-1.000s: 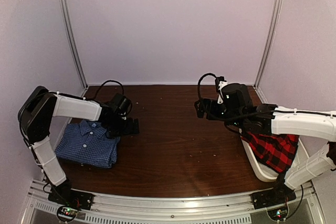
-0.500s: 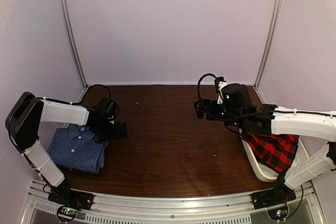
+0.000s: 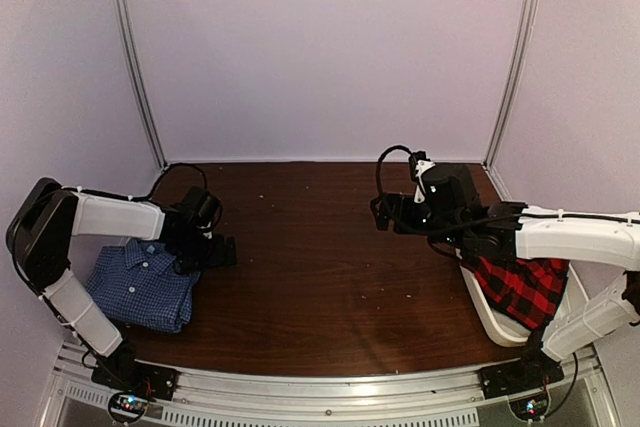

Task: Fold and stack the long sleeve shirts
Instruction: Move the square-folded shirt to the corner of the board, then reset both arms

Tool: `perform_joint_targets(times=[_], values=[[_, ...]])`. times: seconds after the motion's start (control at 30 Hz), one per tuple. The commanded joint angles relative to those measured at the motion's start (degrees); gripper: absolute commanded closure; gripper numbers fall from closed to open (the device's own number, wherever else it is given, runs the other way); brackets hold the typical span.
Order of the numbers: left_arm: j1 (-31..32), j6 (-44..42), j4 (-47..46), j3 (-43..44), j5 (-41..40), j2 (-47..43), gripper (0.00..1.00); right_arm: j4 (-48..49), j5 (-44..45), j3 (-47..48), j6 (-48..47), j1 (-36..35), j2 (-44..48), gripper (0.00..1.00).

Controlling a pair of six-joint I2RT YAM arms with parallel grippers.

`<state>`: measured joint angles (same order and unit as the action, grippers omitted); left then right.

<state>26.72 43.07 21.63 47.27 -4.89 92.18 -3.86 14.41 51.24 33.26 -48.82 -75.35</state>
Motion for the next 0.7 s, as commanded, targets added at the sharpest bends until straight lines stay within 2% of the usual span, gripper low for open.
perform_joint_targets(times=[0.0, 0.3, 0.67], values=[[-0.7, -2.28, 2.77, 1.04, 0.52, -1.19, 0.02, 0.18, 0.52, -0.84, 0.31, 0.3, 0.73, 0.0], [0.33, -6.03, 2.29, 7.45, 3.32, -2.11, 0.02, -0.2, 0.74, -0.61, 0.49, 0.39, 0.85, 0.0], [6.08, -9.37, 2.33, 18.76, 2.92, -1.73, 0.02, -1.01, 1.49, -0.64, 0.3, 1.18, 3.45, 0.0]])
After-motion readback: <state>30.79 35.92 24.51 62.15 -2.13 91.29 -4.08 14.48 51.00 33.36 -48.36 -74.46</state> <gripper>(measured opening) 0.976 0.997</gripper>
